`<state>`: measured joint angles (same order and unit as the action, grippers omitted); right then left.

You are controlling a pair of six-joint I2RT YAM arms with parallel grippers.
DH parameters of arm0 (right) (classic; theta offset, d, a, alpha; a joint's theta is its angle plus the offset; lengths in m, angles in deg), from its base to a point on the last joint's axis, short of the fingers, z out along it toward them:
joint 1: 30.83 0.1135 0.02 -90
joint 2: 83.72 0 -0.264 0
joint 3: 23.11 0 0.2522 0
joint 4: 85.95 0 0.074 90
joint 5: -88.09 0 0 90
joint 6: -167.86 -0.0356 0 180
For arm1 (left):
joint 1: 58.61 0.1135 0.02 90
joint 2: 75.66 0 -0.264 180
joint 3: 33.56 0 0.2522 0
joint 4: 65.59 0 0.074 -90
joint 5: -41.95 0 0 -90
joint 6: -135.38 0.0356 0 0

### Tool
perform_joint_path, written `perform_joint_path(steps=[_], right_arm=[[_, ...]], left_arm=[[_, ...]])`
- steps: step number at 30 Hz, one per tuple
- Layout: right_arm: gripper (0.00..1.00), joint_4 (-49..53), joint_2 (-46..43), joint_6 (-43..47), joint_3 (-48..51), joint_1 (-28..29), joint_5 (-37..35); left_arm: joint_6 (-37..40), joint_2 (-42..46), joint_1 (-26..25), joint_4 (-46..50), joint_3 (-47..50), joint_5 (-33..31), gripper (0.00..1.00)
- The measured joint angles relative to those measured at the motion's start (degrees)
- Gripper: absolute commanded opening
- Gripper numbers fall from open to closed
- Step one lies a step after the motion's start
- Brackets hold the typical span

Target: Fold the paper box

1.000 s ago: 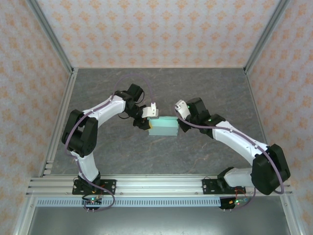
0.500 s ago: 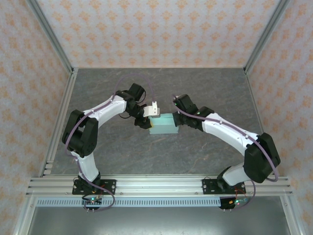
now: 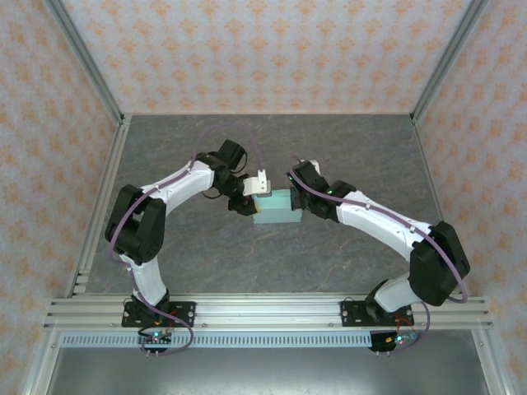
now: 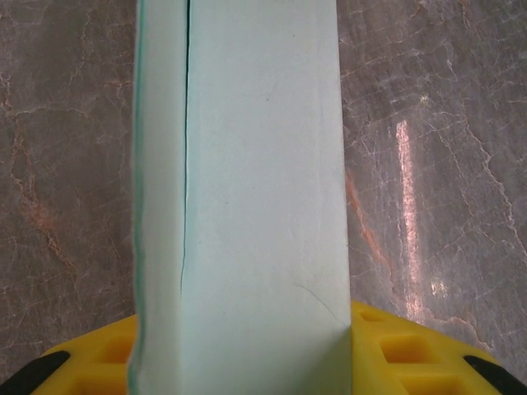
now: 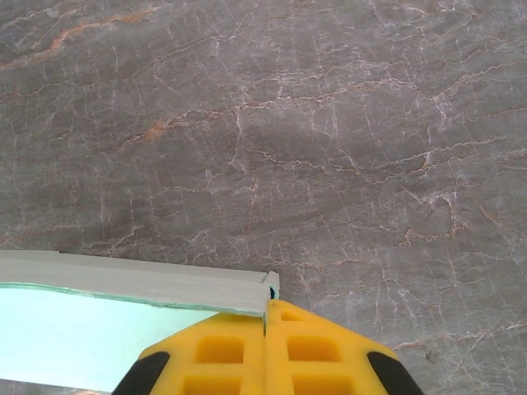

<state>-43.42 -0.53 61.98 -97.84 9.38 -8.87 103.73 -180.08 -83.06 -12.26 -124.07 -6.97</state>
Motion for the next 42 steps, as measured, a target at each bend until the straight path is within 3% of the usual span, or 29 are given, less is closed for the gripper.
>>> perform_joint_path(steps=[42], right_arm=[[0.0,-3.4,0.0,-7.6,1.9,0.3,-2.8]], left_arm=[[-1.9,-0.8,-0.6,0.0,-1.3,-1.4,0.32]])
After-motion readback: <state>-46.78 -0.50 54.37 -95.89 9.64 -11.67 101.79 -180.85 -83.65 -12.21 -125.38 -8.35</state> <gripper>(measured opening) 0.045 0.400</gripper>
